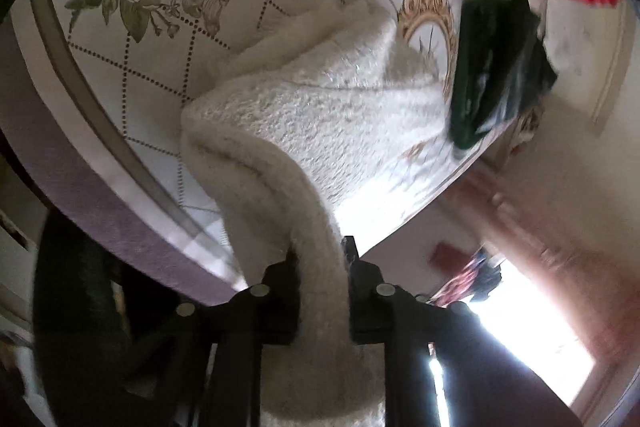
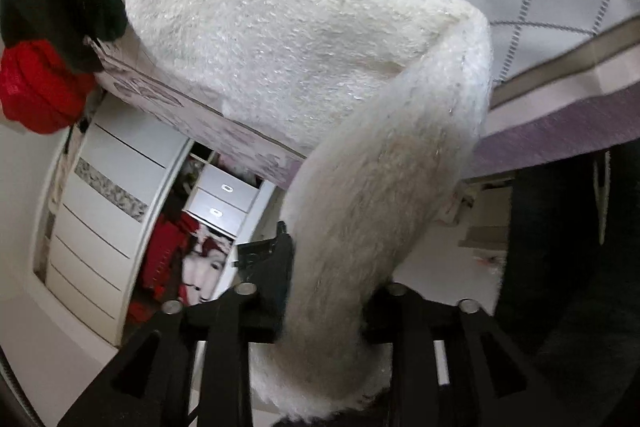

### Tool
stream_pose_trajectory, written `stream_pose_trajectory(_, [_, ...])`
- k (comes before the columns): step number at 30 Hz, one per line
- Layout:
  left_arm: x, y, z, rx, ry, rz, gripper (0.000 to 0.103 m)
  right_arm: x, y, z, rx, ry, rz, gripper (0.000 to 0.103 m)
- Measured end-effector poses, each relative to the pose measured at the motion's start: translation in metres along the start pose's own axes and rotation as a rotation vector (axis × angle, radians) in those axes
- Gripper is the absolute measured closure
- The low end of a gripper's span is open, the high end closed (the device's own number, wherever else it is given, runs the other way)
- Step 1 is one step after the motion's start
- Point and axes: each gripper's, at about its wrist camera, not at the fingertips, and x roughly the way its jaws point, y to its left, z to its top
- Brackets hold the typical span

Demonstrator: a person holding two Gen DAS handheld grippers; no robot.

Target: Fold large clothes

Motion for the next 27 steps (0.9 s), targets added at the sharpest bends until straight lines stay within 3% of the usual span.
stream_pose_trajectory(3, [-0.014, 0.001, 0.005, -0.027, -0.032, -0.06, 0.083, 0.006, 0.033, 0.01, -0.082, -0.035, 0.015, 0.044])
stream_pose_trajectory(5, [-0.01, -0.008, 0.012, -0.037, -0.053, -0.102, 0.08, 0.026, 0.068, 0.014, -0.138, -0.075, 0.021, 0.037])
stream_pose_trajectory(7, [-0.005, -0.015, 0.02, -0.043, -0.081, -0.14, 0.078, 0.019, 0.088, 0.023, -0.201, -0.114, 0.036, 0.028])
stream_pose_trajectory(12, [-0.001, -0.028, 0.047, 0.013, -0.182, -0.253, 0.077, 0.007, 0.12, 0.039, -0.352, -0.214, 0.094, 0.027])
stream_pose_trajectory(14, [-0.004, -0.032, 0.05, 0.04, -0.205, -0.234, 0.077, 0.003, 0.134, 0.036, -0.451, -0.258, 0.027, 0.027])
stream_pose_trajectory(15, [-0.008, -0.034, 0.047, 0.065, -0.224, -0.23, 0.077, 0.001, 0.141, 0.032, -0.51, -0.294, -0.05, 0.027])
stream_pose_trajectory(18, [-0.018, -0.041, 0.025, 0.209, -0.284, -0.114, 0.074, -0.001, 0.154, 0.011, -0.71, -0.374, -0.334, 0.027])
stream_pose_trajectory(20, [-0.013, -0.047, 0.007, 0.35, -0.334, 0.058, 0.074, 0.004, 0.152, 0.008, -0.821, -0.398, -0.532, 0.027])
stream_pose_trajectory(22, [0.006, -0.052, -0.006, 0.508, -0.377, 0.245, 0.074, 0.01, 0.148, 0.015, -0.91, -0.406, -0.672, 0.027])
stream_pose_trajectory(24, [0.031, -0.051, -0.005, 0.611, -0.412, 0.404, 0.074, 0.011, 0.136, 0.032, -0.997, -0.394, -0.737, 0.027])
stream_pose_trajectory(27, [0.055, -0.041, 0.024, 0.587, -0.43, 0.448, 0.074, 0.025, 0.14, 0.06, -1.097, -0.374, -0.786, 0.027])
